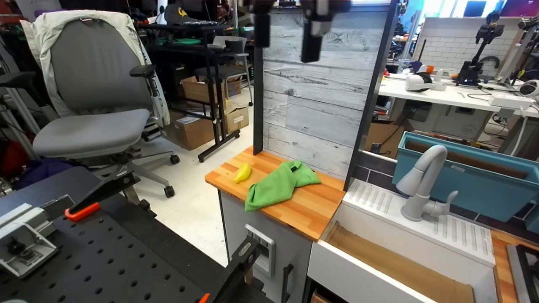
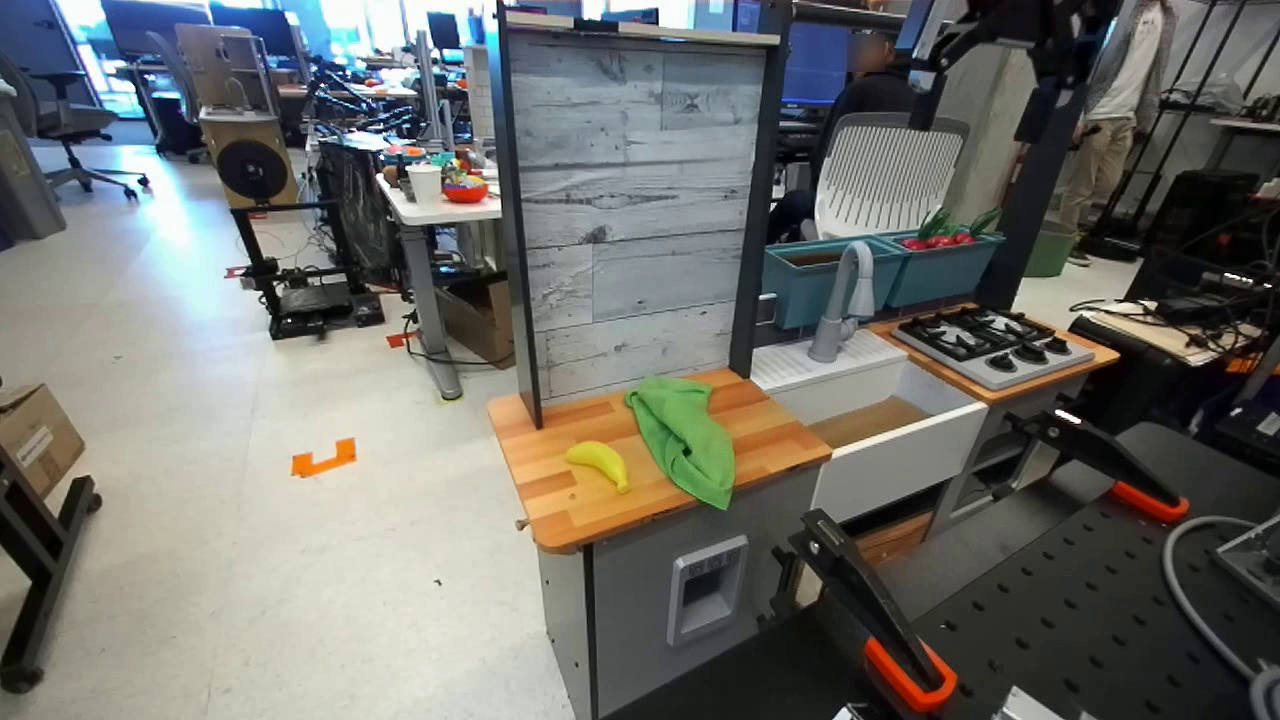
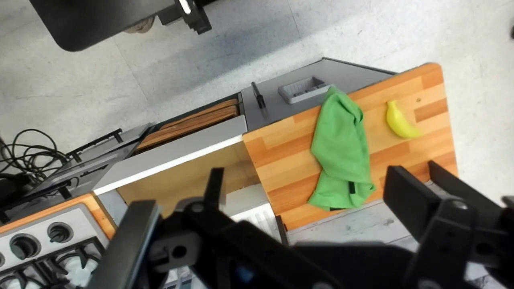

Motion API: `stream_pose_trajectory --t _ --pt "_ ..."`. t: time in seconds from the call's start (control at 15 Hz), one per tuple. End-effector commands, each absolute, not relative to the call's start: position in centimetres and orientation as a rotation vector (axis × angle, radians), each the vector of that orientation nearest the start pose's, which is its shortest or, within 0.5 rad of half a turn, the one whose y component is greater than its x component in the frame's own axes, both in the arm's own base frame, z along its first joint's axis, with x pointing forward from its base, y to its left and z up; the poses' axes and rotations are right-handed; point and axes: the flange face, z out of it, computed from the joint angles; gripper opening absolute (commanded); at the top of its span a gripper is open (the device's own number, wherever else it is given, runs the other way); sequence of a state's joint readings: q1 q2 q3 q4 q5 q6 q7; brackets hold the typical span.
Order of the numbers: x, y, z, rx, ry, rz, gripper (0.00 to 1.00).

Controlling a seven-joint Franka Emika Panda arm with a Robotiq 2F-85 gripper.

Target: Move the tap to the left

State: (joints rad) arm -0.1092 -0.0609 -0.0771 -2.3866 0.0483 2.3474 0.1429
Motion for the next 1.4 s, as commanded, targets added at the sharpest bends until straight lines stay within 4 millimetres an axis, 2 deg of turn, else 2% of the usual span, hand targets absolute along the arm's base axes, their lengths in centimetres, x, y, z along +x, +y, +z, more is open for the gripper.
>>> stream_pose_trajectory --t 0.0,0.2,0.47,0.67,0.93,1.33 --pt "54.2 -14.4 32.8 -2.992 0.64 -0.032 1.0" --pt "57.6 -19.5 31.2 -2.957 0.719 -0.083 1.0" --pt "61.2 -25.9 27.5 -2.932 0.859 -0.085 1.0" --pt "63.4 -28.9 23.8 -2.94 0.941 -0.135 1.0" --pt "65.8 -30.5 19.4 -2.953 1.007 -0.193 1.0" --pt "68.6 -28.8 14.8 -2.951 1.038 -0.262 1.0"
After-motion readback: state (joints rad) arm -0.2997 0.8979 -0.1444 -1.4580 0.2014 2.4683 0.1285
